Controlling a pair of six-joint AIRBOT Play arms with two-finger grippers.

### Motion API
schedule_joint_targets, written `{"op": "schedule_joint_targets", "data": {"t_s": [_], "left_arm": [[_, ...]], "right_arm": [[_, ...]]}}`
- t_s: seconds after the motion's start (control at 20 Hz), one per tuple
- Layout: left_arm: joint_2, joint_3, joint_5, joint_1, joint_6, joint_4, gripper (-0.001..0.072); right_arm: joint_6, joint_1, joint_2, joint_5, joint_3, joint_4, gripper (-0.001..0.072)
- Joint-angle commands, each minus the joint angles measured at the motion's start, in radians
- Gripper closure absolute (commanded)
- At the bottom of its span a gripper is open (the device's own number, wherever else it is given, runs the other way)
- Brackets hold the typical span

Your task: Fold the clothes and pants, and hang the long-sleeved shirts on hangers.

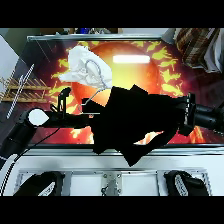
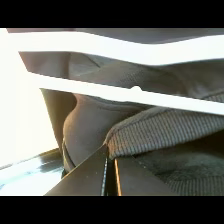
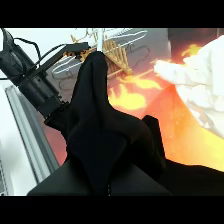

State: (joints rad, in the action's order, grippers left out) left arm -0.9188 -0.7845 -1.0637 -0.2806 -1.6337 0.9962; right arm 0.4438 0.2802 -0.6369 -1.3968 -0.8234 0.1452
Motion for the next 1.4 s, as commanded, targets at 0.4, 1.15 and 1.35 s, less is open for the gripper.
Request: {"op": "schedule_joint_targets", "data": {"t_s": [0.4,1.15,1.35], "left_arm": [[0.001,-0.001,0.040,0.027,0.003,0.006,0.0688],[0.001,-0.023,0.040,0.199,0.047,0.083,0.0688],[0.001,-0.044,0.019,0.246,0.048,0.083,0.0688]], "right_arm": [[0.029,-0.053,0.009,0.118,-0.001,-0.191,0.0701],[0.080,-0.053,0.009,0.080,-0.001,-0.137,0.0701],[0.082,-0.053,0.009,0.053,-0.001,-0.137,0.0701]]}}
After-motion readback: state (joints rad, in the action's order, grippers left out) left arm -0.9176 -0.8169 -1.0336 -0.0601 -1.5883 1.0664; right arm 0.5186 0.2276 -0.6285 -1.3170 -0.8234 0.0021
